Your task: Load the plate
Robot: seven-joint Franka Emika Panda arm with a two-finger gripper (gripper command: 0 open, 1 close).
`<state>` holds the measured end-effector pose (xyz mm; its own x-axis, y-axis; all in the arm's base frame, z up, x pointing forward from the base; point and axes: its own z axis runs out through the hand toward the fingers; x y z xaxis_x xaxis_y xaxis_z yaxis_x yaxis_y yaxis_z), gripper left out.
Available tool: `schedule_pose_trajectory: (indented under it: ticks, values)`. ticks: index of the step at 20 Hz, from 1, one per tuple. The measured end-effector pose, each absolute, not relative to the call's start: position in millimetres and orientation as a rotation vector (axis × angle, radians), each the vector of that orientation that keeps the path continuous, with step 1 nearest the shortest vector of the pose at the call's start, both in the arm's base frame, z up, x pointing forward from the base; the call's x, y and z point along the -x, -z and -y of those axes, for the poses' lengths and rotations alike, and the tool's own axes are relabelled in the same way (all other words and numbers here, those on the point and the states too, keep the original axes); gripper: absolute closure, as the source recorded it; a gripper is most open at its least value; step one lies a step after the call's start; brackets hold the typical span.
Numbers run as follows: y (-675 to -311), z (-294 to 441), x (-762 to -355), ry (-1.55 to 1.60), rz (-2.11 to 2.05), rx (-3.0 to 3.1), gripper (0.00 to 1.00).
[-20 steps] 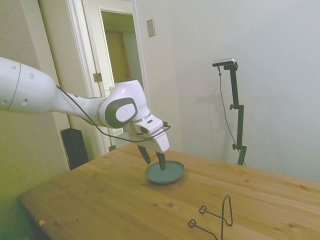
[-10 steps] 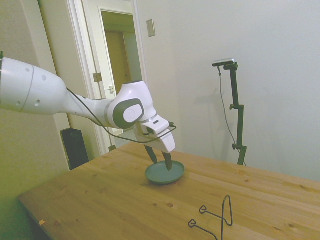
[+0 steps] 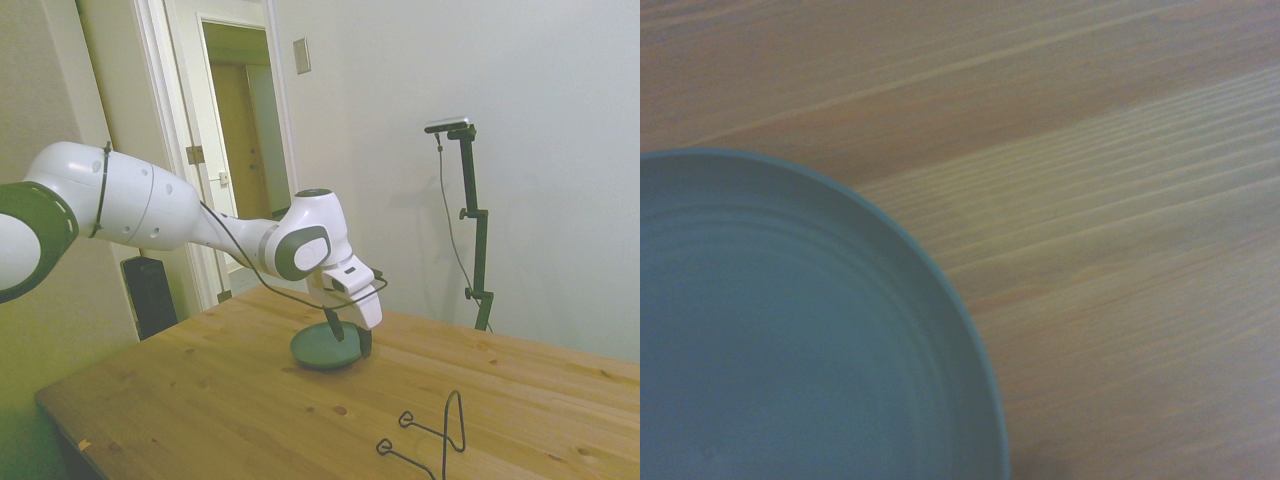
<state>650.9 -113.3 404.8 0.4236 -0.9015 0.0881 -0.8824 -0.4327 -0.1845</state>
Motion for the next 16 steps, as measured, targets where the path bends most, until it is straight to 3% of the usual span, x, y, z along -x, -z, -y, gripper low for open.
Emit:
schedule_pose_trajectory:
  ticks: [16]
  values:
    - [-372,141,-663,0.143,-1.589,2.392,0.0]
